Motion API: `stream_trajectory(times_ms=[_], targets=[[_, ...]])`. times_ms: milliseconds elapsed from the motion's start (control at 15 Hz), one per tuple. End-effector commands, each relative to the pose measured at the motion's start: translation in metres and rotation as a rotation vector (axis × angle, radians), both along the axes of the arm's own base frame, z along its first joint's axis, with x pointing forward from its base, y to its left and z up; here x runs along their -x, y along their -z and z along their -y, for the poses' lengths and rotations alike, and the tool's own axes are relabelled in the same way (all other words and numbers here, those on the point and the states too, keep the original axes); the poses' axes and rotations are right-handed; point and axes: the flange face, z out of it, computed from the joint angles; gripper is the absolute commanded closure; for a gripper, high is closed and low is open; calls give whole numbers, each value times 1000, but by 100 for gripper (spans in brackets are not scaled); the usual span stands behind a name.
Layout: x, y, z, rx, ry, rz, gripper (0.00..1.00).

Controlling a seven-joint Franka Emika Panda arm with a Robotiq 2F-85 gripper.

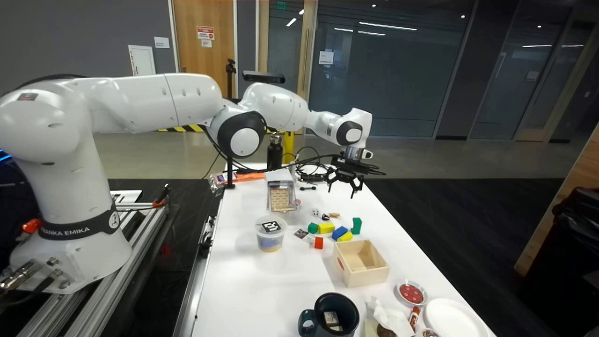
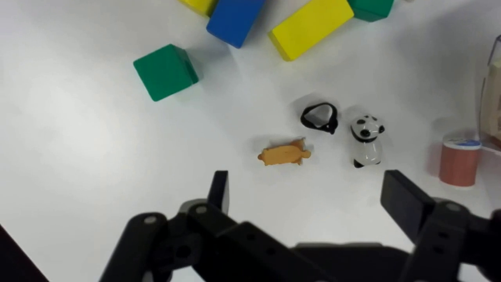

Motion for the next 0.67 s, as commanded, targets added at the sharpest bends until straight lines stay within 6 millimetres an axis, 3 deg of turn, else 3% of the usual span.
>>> stream_trajectory(times_ms=[0,67,267,467,600], targets=[[-10,-13,5,-73,-8,33,0],[-5,-4,3,-19,2,26,0],[-9,-6,6,-35,2,39,0],[-19,-10,10,-109,199,85,0],[-27,-10,27,-98,302,104,0]])
